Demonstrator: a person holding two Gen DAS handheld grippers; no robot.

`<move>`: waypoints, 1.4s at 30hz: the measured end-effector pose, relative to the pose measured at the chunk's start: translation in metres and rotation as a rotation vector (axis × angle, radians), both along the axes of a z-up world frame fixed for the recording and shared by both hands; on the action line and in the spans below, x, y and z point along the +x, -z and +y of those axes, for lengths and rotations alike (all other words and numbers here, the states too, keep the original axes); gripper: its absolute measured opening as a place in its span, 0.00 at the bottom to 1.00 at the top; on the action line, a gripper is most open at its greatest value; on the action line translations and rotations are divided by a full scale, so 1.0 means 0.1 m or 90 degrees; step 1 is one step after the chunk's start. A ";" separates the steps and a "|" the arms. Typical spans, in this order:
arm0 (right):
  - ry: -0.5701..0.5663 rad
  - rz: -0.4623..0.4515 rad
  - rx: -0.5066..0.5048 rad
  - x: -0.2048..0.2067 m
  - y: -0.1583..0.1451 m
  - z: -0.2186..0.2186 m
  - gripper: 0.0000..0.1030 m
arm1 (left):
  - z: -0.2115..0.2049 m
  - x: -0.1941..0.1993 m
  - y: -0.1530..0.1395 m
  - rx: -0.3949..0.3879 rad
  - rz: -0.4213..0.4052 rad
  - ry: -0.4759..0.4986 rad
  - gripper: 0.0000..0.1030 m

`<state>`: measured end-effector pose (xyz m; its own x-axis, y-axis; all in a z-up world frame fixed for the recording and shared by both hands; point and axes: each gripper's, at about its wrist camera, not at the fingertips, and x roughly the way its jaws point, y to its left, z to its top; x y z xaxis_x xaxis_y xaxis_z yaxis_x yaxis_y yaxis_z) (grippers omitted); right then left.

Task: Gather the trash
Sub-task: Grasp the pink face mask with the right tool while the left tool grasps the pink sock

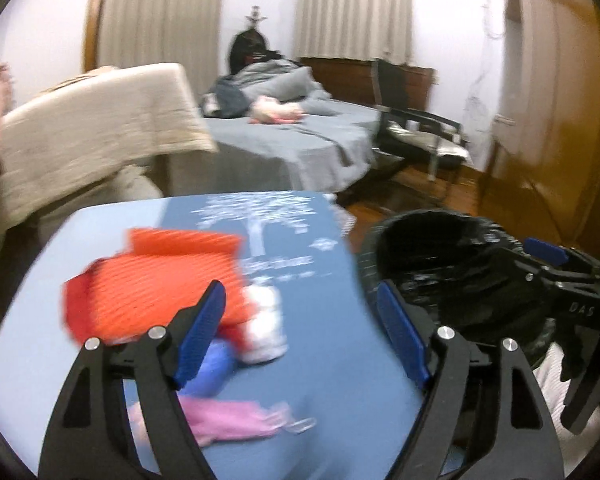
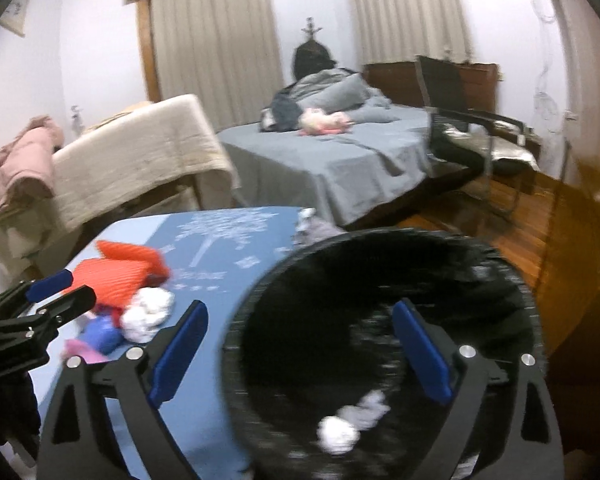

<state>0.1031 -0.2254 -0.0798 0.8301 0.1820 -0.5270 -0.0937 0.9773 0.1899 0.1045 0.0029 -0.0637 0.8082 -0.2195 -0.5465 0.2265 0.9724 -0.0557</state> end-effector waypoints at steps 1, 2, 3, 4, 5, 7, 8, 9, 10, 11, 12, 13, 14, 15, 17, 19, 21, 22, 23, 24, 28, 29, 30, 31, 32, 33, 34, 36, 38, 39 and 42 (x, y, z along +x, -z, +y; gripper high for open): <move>-0.014 0.000 0.003 0.00 0.01 0.09 0.90 | 0.10 -0.02 -0.01 0.002 0.000 -0.012 0.74; -0.027 0.000 0.005 0.00 0.02 0.18 0.90 | 0.20 -0.06 -0.01 0.005 0.000 -0.025 0.74; -0.041 0.000 0.006 0.00 0.02 0.29 0.90 | 0.34 -0.10 0.00 0.009 0.001 -0.043 0.74; -0.053 0.000 0.005 0.00 0.04 0.38 0.90 | 0.43 -0.13 0.01 0.011 0.001 -0.052 0.74; -0.066 0.000 0.004 0.00 0.05 0.48 0.90 | 0.55 -0.16 0.02 0.015 0.001 -0.069 0.74; -0.093 0.003 0.007 0.00 0.08 0.67 0.90 | 0.72 -0.19 0.04 0.015 0.004 -0.091 0.74; -0.103 0.004 0.008 0.00 0.10 0.74 0.90 | 0.79 -0.21 0.06 0.015 0.006 -0.101 0.74; -0.113 0.005 0.009 0.01 0.11 0.83 0.90 | 0.89 -0.23 0.08 0.014 0.009 -0.115 0.74; -0.123 0.007 0.008 0.01 0.13 0.90 0.90 | 0.94 -0.24 0.10 0.014 0.011 -0.122 0.74; -0.135 0.007 0.006 0.00 0.14 0.99 0.90 | 1.01 -0.25 0.12 0.014 0.012 -0.131 0.74; -0.146 0.006 0.002 -0.01 0.16 1.06 0.90 | 1.05 -0.28 0.14 0.015 0.012 -0.136 0.74; -0.155 0.003 -0.002 -0.02 0.17 1.13 0.90 | 1.09 -0.29 0.16 0.014 0.014 -0.142 0.74; -0.165 0.002 -0.008 -0.03 0.19 1.20 0.90 | 1.15 -0.29 0.19 0.012 0.018 -0.148 0.74; -0.174 0.002 -0.010 -0.04 0.21 1.26 0.90 | 1.19 -0.30 0.21 0.012 0.021 -0.153 0.74; -0.190 0.005 -0.013 -0.04 0.25 1.38 0.89 | 1.24 -0.31 0.26 0.014 0.024 -0.158 0.74; -0.207 0.013 -0.017 -0.04 0.31 1.49 0.88 | 1.26 -0.30 0.29 0.017 0.031 -0.162 0.74; -0.219 0.019 -0.020 -0.03 0.35 1.57 0.86 | 1.28 -0.32 0.33 0.017 0.035 -0.164 0.74; -0.225 0.024 -0.023 -0.03 0.38 1.61 0.85 | 1.30 -0.32 0.34 0.017 0.038 -0.167 0.74; -0.232 0.028 -0.026 -0.02 0.41 1.67 0.84 | 1.33 -0.31 0.36 0.016 0.041 -0.170 0.74; -0.240 0.034 -0.031 -0.02 0.44 1.71 0.82 | 1.34 -0.33 0.38 0.015 0.042 -0.172 0.74; -0.268 0.056 -0.046 -0.02 0.55 1.87 0.75 | 1.43 -0.34 0.42 0.010 0.050 -0.181 0.72; -0.278 0.064 -0.050 -0.01 0.57 1.91 0.74 | 1.44 -0.34 0.43 0.009 0.052 -0.183 0.72; -0.283 0.069 -0.053 -0.01 0.59 1.93 0.71 | 1.46 -0.33 0.44 0.007 0.054 -0.184 0.72; -0.286 0.077 -0.056 0.01 0.61 1.96 0.68 | 1.47 -0.34 0.44 0.006 0.056 -0.185 0.72; -0.291 0.088 -0.056 0.03 0.64 1.97 0.65 | 1.48 -0.34 0.45 0.003 0.058 -0.185 0.72; -0.294 0.096 -0.054 0.05 0.65 1.98 0.59 | 1.48 -0.34 0.46 0.001 0.059 -0.185 0.72; -0.297 0.102 -0.054 0.06 0.67 1.98 0.53 | 1.48 -0.34 0.47 0.001 0.061 -0.184 0.72; -0.311 0.116 -0.050 0.08 0.69 2.00 0.41 | 1.47 -0.34 0.49 -0.002 0.064 -0.181 0.72; -0.326 0.124 -0.046 0.08 0.71 2.02 0.27 | 1.44 -0.32 0.50 -0.004 0.071 -0.175 0.72; -0.331 0.127 -0.045 0.09 0.71 2.03 0.18 | 1.43 -0.32 0.51 -0.004 0.073 -0.172 0.72; -0.336 0.129 -0.036 0.08 0.71 1.99 0.08 | 1.38 -0.30 0.52 -0.006 0.079 -0.164 0.72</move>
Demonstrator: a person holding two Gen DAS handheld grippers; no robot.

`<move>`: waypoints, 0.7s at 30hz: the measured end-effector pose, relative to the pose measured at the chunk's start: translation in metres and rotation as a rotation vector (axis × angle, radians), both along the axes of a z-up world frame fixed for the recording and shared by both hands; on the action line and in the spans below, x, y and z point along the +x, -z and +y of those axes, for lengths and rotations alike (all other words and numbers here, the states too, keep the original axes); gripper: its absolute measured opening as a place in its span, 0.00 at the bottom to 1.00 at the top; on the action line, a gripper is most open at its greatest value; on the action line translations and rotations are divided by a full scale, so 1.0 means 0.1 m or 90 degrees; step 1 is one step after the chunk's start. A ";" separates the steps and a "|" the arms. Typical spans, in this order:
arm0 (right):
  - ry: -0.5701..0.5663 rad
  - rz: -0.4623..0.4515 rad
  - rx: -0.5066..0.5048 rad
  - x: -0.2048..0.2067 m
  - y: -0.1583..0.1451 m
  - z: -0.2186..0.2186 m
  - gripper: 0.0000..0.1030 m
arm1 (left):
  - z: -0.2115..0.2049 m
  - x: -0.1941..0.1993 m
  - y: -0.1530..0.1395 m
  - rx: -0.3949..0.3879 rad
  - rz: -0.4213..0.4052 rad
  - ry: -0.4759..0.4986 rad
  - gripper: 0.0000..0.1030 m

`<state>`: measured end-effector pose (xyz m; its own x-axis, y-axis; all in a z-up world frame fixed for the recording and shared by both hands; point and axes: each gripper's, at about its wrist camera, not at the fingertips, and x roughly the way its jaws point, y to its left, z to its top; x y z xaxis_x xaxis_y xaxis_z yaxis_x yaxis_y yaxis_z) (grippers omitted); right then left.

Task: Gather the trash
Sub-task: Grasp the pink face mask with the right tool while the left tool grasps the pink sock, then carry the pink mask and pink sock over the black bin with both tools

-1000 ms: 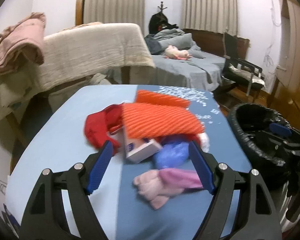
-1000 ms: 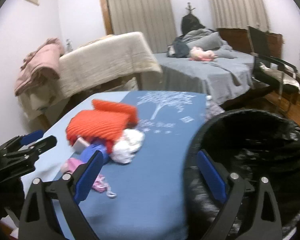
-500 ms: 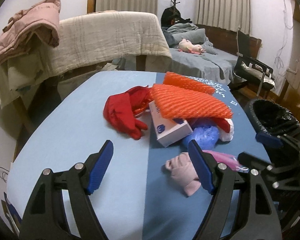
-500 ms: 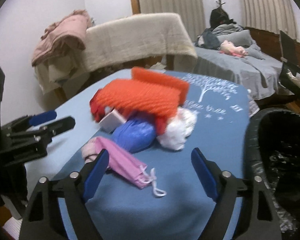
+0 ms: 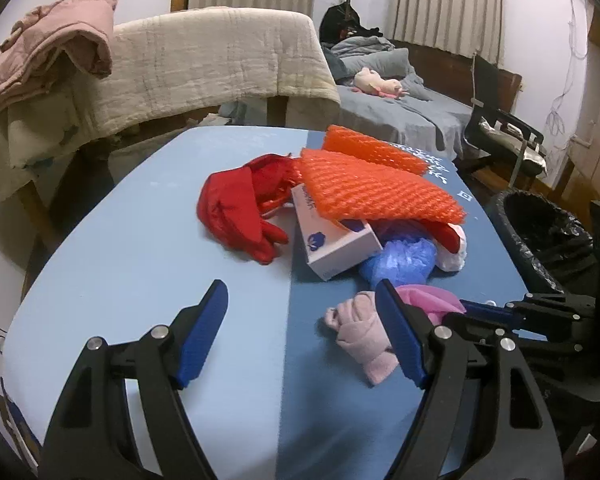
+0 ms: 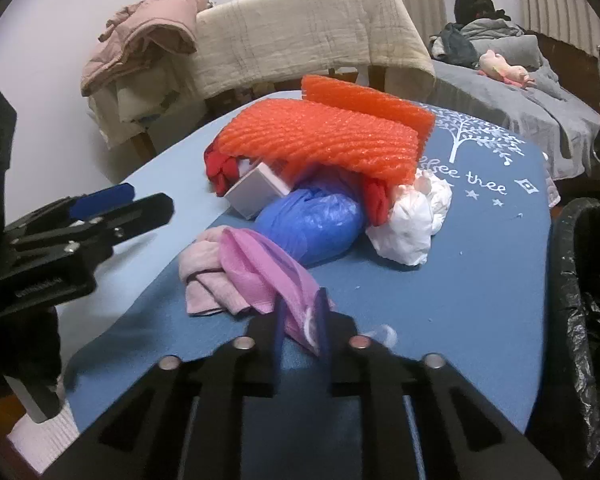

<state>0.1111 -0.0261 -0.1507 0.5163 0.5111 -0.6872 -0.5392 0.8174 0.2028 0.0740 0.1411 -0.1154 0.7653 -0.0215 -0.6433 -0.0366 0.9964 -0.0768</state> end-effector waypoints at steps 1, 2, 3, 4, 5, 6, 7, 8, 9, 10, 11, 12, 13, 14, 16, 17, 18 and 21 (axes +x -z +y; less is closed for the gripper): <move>0.003 -0.001 0.001 0.00 0.00 -0.01 0.08 | -0.01 0.00 0.01 -0.002 0.003 0.002 0.72; 0.008 -0.002 0.003 0.00 -0.01 -0.05 0.08 | -0.02 0.02 0.02 -0.005 0.007 0.005 0.70; 0.014 -0.003 0.004 0.00 -0.02 -0.07 0.07 | -0.04 0.02 0.03 -0.006 0.010 0.006 0.68; 0.020 -0.004 0.005 0.00 -0.03 -0.10 0.06 | -0.06 0.03 0.04 -0.008 0.015 0.008 0.68; 0.030 -0.006 0.007 0.00 -0.05 -0.14 0.06 | -0.08 0.05 0.05 -0.010 0.019 0.010 0.66; 0.036 -0.006 0.010 0.01 -0.07 -0.18 0.06 | -0.10 0.06 0.06 -0.013 0.023 0.014 0.65; 0.043 -0.007 0.013 0.02 -0.08 -0.22 0.06 | -0.12 0.07 0.07 -0.013 0.027 0.018 0.64; 0.049 -0.010 0.015 0.02 -0.10 -0.25 0.06 | -0.15 0.08 0.09 -0.011 0.031 0.022 0.62; 0.053 -0.013 0.015 0.03 -0.12 -0.28 0.06 | -0.17 0.09 0.10 -0.011 0.034 0.026 0.61; 0.056 -0.014 0.015 0.03 -0.13 -0.31 0.06 | -0.18 0.10 0.11 -0.012 0.037 0.029 0.60; 0.059 -0.016 0.015 0.03 -0.15 -0.33 0.06 | -0.20 0.11 0.12 -0.013 0.041 0.033 0.59; 0.061 -0.018 0.015 0.03 -0.16 -0.35 0.06 | -0.21 0.12 0.13 -0.014 0.044 0.034 0.58; 0.063 -0.019 0.016 0.03 -0.16 -0.37 0.06 | -0.23 0.13 0.14 -0.015 0.048 0.037 0.58; 0.064 -0.021 0.015 0.03 -0.17 -0.38 0.06 | -0.25 0.14 0.15 -0.016 0.053 0.039 0.56; 0.065 -0.022 0.014 0.02 -0.18 -0.40 0.06 | -0.27 0.15 0.19 -0.018 0.062 0.045 0.53; 0.067 -0.022 0.015 0.02 -0.19 -0.41 0.06 | -0.29 0.16 0.20 -0.018 0.068 0.049 0.50; 0.068 -0.022 0.016 0.02 -0.19 -0.43 0.06 | -0.31 0.17 0.22 -0.017 0.073 0.055 0.45; 0.071 -0.022 0.017 0.03 -0.20 -0.45 0.06 | -0.37 0.20 0.26 -0.016 0.090 0.069 0.32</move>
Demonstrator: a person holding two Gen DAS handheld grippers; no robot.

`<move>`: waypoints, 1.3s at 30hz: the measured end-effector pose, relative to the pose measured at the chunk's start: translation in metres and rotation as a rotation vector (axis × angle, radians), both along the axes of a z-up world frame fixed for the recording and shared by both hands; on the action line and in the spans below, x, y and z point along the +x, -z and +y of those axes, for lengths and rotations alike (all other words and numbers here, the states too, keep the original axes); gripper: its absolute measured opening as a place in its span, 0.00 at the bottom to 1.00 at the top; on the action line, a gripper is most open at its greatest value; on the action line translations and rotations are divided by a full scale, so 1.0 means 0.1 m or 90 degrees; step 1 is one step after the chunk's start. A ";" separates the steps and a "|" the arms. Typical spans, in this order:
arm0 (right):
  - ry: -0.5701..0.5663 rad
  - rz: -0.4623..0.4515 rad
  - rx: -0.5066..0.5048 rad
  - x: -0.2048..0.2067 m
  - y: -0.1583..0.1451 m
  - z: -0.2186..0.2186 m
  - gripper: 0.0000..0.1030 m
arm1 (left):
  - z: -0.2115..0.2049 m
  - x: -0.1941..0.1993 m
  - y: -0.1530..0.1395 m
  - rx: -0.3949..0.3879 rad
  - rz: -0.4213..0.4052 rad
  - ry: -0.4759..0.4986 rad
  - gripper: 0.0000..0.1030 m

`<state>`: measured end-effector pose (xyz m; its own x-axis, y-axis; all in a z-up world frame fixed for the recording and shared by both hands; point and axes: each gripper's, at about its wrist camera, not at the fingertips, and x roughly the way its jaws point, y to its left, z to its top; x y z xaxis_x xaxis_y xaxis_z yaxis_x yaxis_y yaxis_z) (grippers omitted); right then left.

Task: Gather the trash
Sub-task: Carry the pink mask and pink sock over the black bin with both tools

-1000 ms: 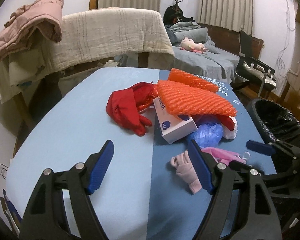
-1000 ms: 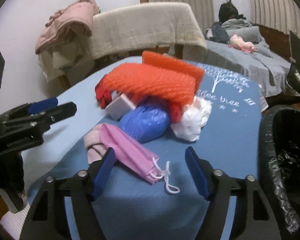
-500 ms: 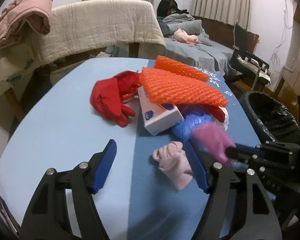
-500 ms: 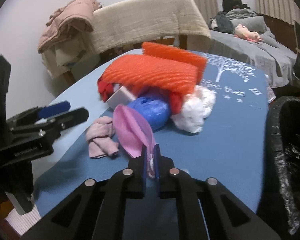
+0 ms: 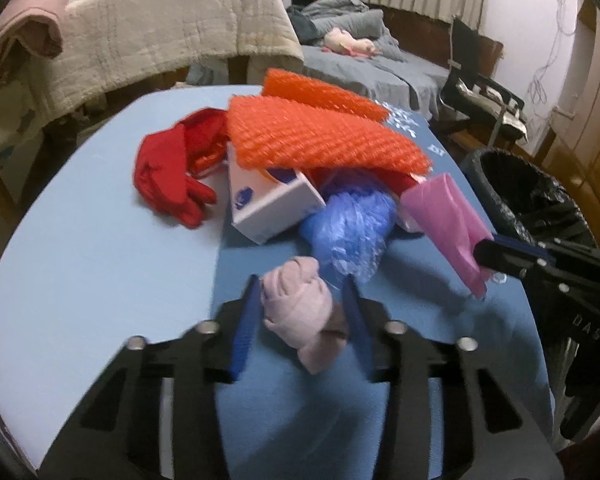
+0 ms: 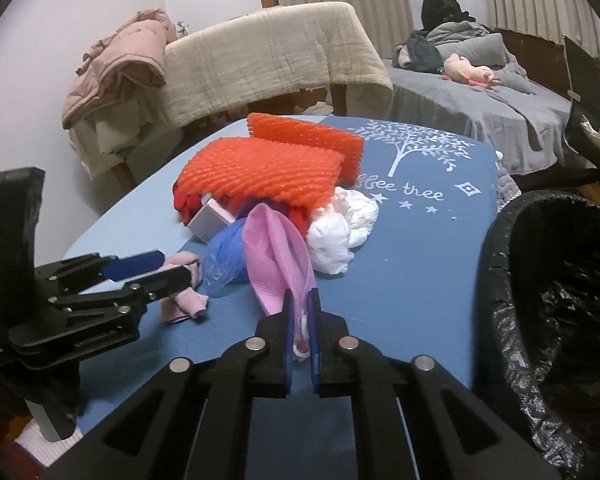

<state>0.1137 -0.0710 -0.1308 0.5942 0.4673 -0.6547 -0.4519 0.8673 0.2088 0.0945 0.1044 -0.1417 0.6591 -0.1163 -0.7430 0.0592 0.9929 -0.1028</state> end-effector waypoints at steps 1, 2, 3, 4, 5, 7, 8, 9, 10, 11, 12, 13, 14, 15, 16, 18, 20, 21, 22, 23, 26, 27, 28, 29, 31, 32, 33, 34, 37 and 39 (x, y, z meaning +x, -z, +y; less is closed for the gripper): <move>0.001 0.000 0.001 0.00 -0.01 -0.01 0.06 | -0.01 0.00 0.01 0.002 0.000 0.000 0.31; 0.001 -0.001 0.002 -0.01 -0.01 -0.01 0.07 | 0.00 0.00 0.01 0.001 -0.001 -0.001 0.29; 0.002 -0.002 0.003 -0.01 -0.02 -0.01 0.07 | 0.00 0.00 0.00 -0.001 -0.001 -0.002 0.28; 0.003 -0.002 0.005 -0.02 -0.02 -0.01 0.07 | 0.00 0.00 0.00 -0.002 -0.003 -0.004 0.27; 0.003 -0.004 0.006 -0.02 -0.03 -0.02 0.07 | 0.00 0.00 -0.01 -0.002 -0.006 -0.005 0.26; 0.005 -0.008 0.008 -0.03 -0.06 -0.04 0.07 | -0.02 -0.03 -0.05 -0.003 -0.020 -0.003 0.25; 0.006 -0.010 0.010 -0.03 -0.08 -0.05 0.07 | -0.02 -0.04 -0.07 -0.003 -0.026 -0.003 0.25; 0.008 -0.012 0.011 -0.04 -0.09 -0.07 0.07 | -0.03 -0.06 -0.10 -0.005 -0.033 -0.004 0.25; 0.010 -0.013 0.014 -0.05 -0.11 -0.09 0.07 | -0.03 -0.07 -0.13 -0.009 -0.039 -0.004 0.25; 0.012 -0.016 0.016 -0.06 -0.13 -0.11 0.07 | -0.04 -0.08 -0.18 -0.013 -0.046 -0.005 0.25; 0.015 -0.019 0.017 -0.06 -0.15 -0.13 0.07 | -0.05 -0.09 -0.20 -0.013 -0.050 -0.005 0.25; 0.019 -0.023 0.019 -0.07 -0.18 -0.16 0.07 | -0.06 -0.09 -0.25 -0.012 -0.057 -0.003 0.25; 0.023 -0.026 0.021 -0.08 -0.20 -0.20 0.07 | -0.09 -0.10 -0.30 -0.011 -0.066 0.000 0.25; 0.027 -0.029 0.023 -0.09 -0.23 -0.22 0.07 | -0.10 -0.11 -0.34 -0.011 -0.072 0.003 0.25; 0.032 -0.032 0.025 -0.09 -0.25 -0.25 0.07 | -0.11 -0.12 -0.37 -0.012 -0.077 0.005 0.25; 0.044 -0.039 0.030 -0.09 -0.31 -0.33 0.07 | -0.15 -0.13 -0.45 -0.014 -0.089 0.009 0.25; 0.056 -0.045 0.036 -0.10 -0.36 -0.40 0.07 | -0.20 -0.12 -0.53 -0.017 -0.101 0.015 0.25; 0.064 -0.049 0.038 -0.10 -0.39 -0.45 0.06 | -0.23 -0.12 -0.57 -0.017 -0.107 0.018 0.25; 0.070 -0.053 0.040 -0.10 -0.41 -0.49 0.06 | -0.25 -0.11 -0.60 -0.016 -0.112 0.022 0.25; 0.075 -0.056 0.041 -0.10 -0.43 -0.52 0.07 | -0.29 -0.10 -0.64 -0.017 -0.118 0.027 0.25; 0.094 -0.068 0.044 -0.10 -0.50 -0.65 0.07 | -0.40 -0.06 -0.70 -0.020 -0.126 0.039 0.25; 0.102 -0.071 0.045 -0.10 -0.52 -0.70 0.07 | -0.45 -0.04 -0.72 -0.022 -0.129 0.044 0.25; 0.109 -0.073 0.046 -0.10 -0.54 -0.74 0.07 | -0.48 -0.03 -0.73 -0.024 -0.132 0.050 0.25; 0.117 -0.076 0.048 -0.10 -0.56 -0.79 0.07 | -0.52 -0.01 -0.75 -0.025 -0.134 0.055 0.25; 0.131 -0.081 0.049 -0.10 -0.58 -0.90 0.07 | -0.62 0.02 -0.78 -0.028 -0.140 0.069 0.25; 0.140 -0.084 0.050 -0.10 -0.60 -0.96 0.07 | -0.67 0.03 -0.79 -0.029 -0.142 0.076 0.25; 0.147 -0.087 0.050 -0.11 -0.61 -1.01 0.07 | -0.73 0.06 -0.81 -0.031 -0.145 0.084 0.25; 0.153 -0.088 0.049 -0.11 -0.62 -1.05 0.06 | -0.79 0.08 -0.83 -0.033 -0.148 0.092 0.25; 0.180 -0.092 0.047 -0.12 -0.62 -1.22 0.07 | -0.95 0.12 -0.86 -0.039 -0.155 0.112 0.25; 0.201 -0.092 0.046 -0.12 -0.62 -1.35 0.07 | -1.08 0.16 -0.89 -0.044 -0.159 0.129 0.25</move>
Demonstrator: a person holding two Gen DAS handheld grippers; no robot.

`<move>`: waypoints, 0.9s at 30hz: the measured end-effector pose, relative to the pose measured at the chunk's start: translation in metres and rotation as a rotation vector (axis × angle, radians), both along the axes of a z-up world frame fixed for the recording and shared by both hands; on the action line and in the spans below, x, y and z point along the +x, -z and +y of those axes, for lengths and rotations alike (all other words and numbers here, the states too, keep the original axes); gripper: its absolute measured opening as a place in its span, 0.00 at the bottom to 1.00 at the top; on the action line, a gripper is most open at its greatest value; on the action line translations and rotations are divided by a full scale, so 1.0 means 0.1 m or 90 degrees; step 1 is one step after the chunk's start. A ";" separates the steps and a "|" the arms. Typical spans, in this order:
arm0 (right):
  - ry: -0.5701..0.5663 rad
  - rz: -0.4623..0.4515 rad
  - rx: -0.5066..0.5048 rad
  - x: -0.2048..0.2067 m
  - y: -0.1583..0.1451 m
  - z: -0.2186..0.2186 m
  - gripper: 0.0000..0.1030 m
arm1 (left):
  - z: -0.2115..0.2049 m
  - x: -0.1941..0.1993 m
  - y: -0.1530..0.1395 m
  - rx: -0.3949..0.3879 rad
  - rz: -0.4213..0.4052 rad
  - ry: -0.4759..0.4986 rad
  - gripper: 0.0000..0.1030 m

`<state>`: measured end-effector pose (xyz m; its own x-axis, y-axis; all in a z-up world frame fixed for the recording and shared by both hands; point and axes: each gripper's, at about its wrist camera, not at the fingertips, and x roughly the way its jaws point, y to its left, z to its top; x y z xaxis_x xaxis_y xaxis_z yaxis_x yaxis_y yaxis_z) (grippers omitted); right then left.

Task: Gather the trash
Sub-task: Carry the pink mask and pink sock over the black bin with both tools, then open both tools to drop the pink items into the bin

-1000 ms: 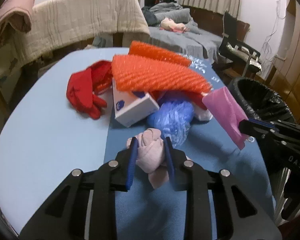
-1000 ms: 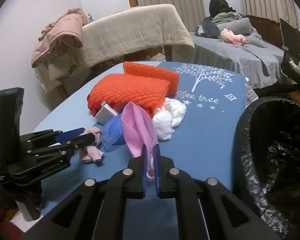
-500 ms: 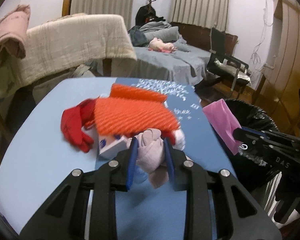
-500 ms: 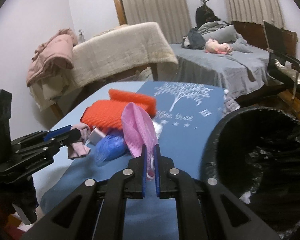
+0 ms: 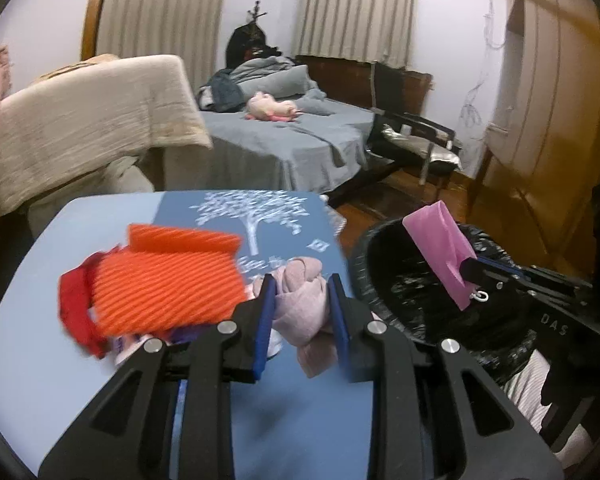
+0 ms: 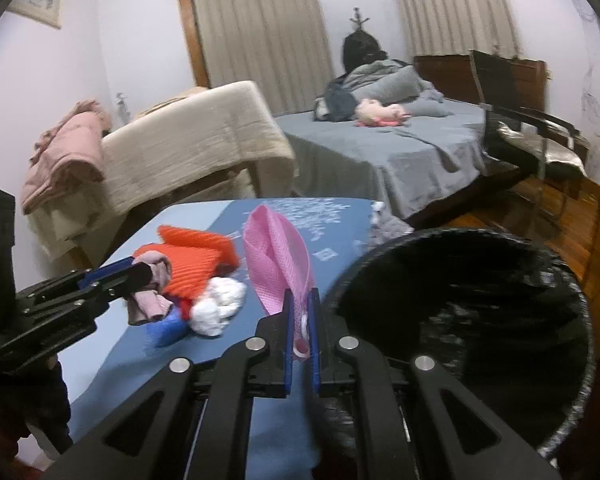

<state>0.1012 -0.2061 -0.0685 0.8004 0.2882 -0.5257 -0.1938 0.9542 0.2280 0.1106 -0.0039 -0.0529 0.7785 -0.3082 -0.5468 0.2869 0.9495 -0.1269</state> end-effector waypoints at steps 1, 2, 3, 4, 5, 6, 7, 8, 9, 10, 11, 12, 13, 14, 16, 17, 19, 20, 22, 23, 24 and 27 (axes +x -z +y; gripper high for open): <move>0.010 0.000 0.000 0.00 0.00 -0.06 0.06 | -0.05 0.01 0.00 -0.001 -0.002 0.006 0.25; 0.020 0.000 0.000 -0.01 0.00 -0.12 0.06 | -0.12 0.03 -0.02 -0.003 -0.004 0.015 0.25; 0.031 -0.001 -0.001 -0.01 0.00 -0.19 0.07 | -0.16 0.04 -0.02 -0.005 -0.006 0.021 0.25; 0.042 -0.001 -0.002 -0.02 0.00 -0.26 0.07 | -0.25 0.07 -0.04 -0.007 -0.008 0.031 0.25; 0.052 -0.001 -0.003 -0.02 0.00 -0.33 0.07 | -0.30 0.08 -0.04 -0.008 -0.010 0.039 0.25; 0.061 -0.001 -0.003 -0.01 0.00 -0.37 0.07 | -0.37 0.10 -0.05 -0.010 -0.011 0.046 0.25; 0.072 0.000 -0.004 -0.02 0.00 -0.44 0.07 | -0.43 0.12 -0.06 -0.012 -0.013 0.053 0.25; 0.080 0.000 -0.005 -0.02 0.00 -0.49 0.07 | -0.49 0.14 -0.07 -0.014 -0.013 0.061 0.25; 0.088 0.001 -0.006 -0.02 0.00 -0.55 0.06 | -0.56 0.16 -0.07 -0.015 -0.015 0.068 0.25; 0.098 0.002 -0.008 -0.03 0.01 -0.61 0.07 | -0.62 0.18 -0.07 -0.015 -0.016 0.076 0.25; 0.105 0.002 -0.008 -0.04 0.02 -0.66 0.07 | -0.69 0.19 -0.07 -0.016 -0.017 0.084 0.25; 0.113 0.004 -0.008 -0.05 0.03 -0.72 0.07 | -0.75 0.20 -0.07 -0.016 -0.017 0.091 0.25; 0.119 0.004 -0.008 -0.05 0.03 -0.76 0.07 | -0.80 0.22 -0.07 -0.016 -0.017 0.098 0.25; 0.127 0.006 -0.009 -0.06 0.04 -0.81 0.07 | -0.88 0.25 -0.07 -0.017 -0.016 0.106 0.25; 0.137 0.009 -0.009 -0.07 0.06 -0.88 0.06 | -0.97 0.28 -0.06 -0.017 -0.014 0.117 0.25; 0.142 0.010 -0.010 -0.08 0.07 -0.91 0.07 | -1.01 0.30 -0.05 -0.017 -0.013 0.122 0.25; 0.152 0.013 -0.011 -0.09 0.09 -0.98 0.06 | -1.12 0.33 -0.04 -0.018 -0.011 0.135 0.25; 0.156 0.015 -0.010 -0.09 0.10 -1.00 0.06 | -1.15 0.35 -0.03 -0.017 -0.011 0.139 0.25; 0.164 0.020 -0.008 -0.08 0.13 -1.06 0.06 | -1.26 0.38 -0.01 -0.016 -0.009 0.150 0.25; 0.170 0.023 -0.005 -0.08 0.14 -1.10 0.06 | -1.30 0.40 0.00 -0.017 -0.008 0.155 0.25; 0.174 0.026 -0.004 -0.08 0.15 -1.12 0.07 | -1.34 0.42 0.00 -0.017 -0.006 0.160 0.25; 0.184 0.032 -0.005 -0.07 0.18 -1.20 0.08 | -1.42 0.46 0.03 -0.019 -0.003 0.170 0.26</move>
<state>0.0945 -0.3262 -0.0862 0.8212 0.0477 -0.5686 0.0982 0.9698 0.2232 0.1563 -0.1464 -0.0559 0.6696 -0.5192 -0.5311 0.5280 0.8357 -0.1512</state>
